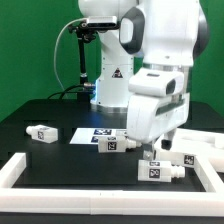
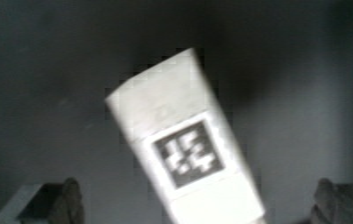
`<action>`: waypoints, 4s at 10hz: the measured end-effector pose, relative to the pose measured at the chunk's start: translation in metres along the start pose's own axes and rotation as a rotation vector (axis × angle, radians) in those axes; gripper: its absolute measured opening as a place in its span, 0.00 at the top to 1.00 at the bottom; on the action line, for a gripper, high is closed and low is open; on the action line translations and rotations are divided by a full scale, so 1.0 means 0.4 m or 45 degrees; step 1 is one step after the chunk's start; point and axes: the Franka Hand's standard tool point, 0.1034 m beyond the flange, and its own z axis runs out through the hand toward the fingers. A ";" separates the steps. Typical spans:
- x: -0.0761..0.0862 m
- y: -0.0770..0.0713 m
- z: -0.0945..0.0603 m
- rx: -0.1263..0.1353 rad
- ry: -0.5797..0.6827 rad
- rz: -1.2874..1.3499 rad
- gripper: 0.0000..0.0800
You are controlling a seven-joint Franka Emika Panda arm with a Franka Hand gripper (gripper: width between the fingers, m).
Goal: Assemble one leg
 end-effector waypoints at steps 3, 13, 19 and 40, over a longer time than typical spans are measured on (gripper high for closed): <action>0.005 -0.007 0.007 0.009 0.001 0.034 0.19; -0.001 0.010 0.080 0.023 0.003 0.003 0.51; -0.194 0.099 0.031 0.029 -0.049 -0.299 0.65; -0.303 -0.002 -0.030 0.166 -0.155 -0.503 0.19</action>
Offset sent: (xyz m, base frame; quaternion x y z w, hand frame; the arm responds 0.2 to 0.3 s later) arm 0.0000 0.0000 0.0000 0.0000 0.0000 0.0000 1.0000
